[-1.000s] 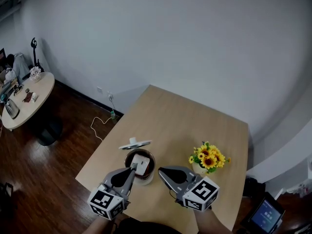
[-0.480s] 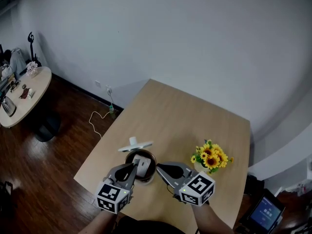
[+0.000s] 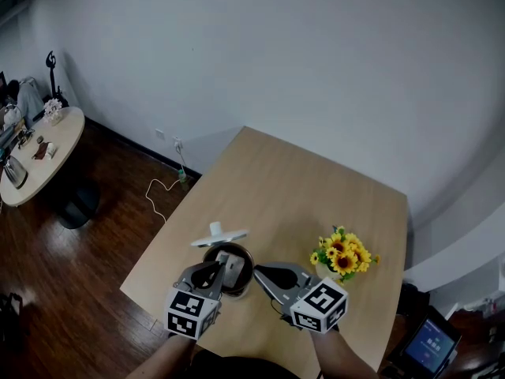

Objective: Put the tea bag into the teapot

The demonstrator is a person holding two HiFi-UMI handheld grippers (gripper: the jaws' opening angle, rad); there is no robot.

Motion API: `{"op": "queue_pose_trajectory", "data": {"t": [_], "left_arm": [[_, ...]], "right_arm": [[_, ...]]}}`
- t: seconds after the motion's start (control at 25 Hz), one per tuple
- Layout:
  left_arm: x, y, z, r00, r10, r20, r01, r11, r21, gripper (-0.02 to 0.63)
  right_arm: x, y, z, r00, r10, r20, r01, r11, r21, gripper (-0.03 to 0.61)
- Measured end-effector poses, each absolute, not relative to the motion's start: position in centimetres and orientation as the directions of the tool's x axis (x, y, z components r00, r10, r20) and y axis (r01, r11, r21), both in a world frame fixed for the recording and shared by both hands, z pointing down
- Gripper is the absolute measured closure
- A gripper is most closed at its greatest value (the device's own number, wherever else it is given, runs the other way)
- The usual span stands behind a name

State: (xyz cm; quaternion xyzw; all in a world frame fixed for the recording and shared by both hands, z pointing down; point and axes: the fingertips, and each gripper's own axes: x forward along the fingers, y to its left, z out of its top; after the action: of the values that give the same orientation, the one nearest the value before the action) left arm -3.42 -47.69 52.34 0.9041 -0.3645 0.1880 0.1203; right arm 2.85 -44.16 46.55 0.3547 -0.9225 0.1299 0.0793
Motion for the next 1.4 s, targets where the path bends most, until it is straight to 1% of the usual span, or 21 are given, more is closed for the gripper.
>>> {"op": "queue_pose_trajectory", "data": {"t": [0.2,0.28,0.36,0.48,0.56,0.68,0.76,0.84,1.0,1.16,1.4], "left_arm": [[-3.3,-47.9,53.0,0.652,-0.609,0.453,-0.705,-0.707,0.065,0.589],[-3.3,-48.2,53.2,0.640,-0.620,0.454,-0.711,-0.702,0.043,0.573],[-3.2,-48.4,53.7,0.634,-0.620,0.462,-0.712,-0.702,0.036,0.532],[-3.3,-48.5,53.8,0.638,-0.624,0.452,-0.711,-0.702,0.035,0.531],[-3.5,-48.2,52.9,0.653,-0.631,0.419,-0.705,-0.708,0.033,0.531],[-4.0,-47.2,50.5,0.688,-0.648,0.327,-0.696,-0.716,0.046,0.534],[-4.6,-46.2,48.8,0.710,-0.653,0.264,-0.686,-0.727,0.046,0.609],[-5.6,-44.6,46.8,0.721,-0.658,0.218,-0.681,-0.730,0.047,0.609],[-6.8,-42.0,43.8,0.723,-0.670,0.169,-0.688,-0.720,0.089,0.609],[-6.9,-39.8,42.0,0.753,-0.650,0.098,-0.658,-0.746,0.106,0.609],[-7.2,-37.3,40.5,0.762,-0.643,0.079,-0.647,-0.757,0.091,0.609]], "right_arm": [[3.1,-44.1,46.5,-0.733,-0.639,0.234,-0.678,0.712,-0.181,0.577],[3.2,-44.1,46.5,-0.734,-0.638,0.232,-0.677,0.713,-0.180,0.577],[3.4,-44.1,46.6,-0.734,-0.639,0.231,-0.678,0.712,-0.184,0.577],[3.6,-44.2,46.6,-0.730,-0.644,0.231,-0.682,0.710,-0.176,0.577],[3.8,-44.1,46.5,-0.727,-0.648,0.228,-0.685,0.709,-0.167,0.577],[4.0,-43.9,45.9,-0.725,-0.654,0.215,-0.687,0.709,-0.158,0.577],[4.0,-43.7,45.2,-0.727,-0.656,0.201,-0.685,0.713,-0.150,0.577],[3.5,-42.5,44.0,-0.727,-0.659,0.191,-0.685,0.715,-0.138,0.577],[2.9,-40.4,42.3,-0.728,-0.664,0.173,-0.684,0.719,-0.121,0.577],[2.7,-38.9,41.2,-0.728,-0.671,0.142,-0.685,0.718,-0.125,0.577],[2.8,-36.9,39.9,-0.726,-0.677,0.117,-0.687,0.720,-0.095,0.577]]}}
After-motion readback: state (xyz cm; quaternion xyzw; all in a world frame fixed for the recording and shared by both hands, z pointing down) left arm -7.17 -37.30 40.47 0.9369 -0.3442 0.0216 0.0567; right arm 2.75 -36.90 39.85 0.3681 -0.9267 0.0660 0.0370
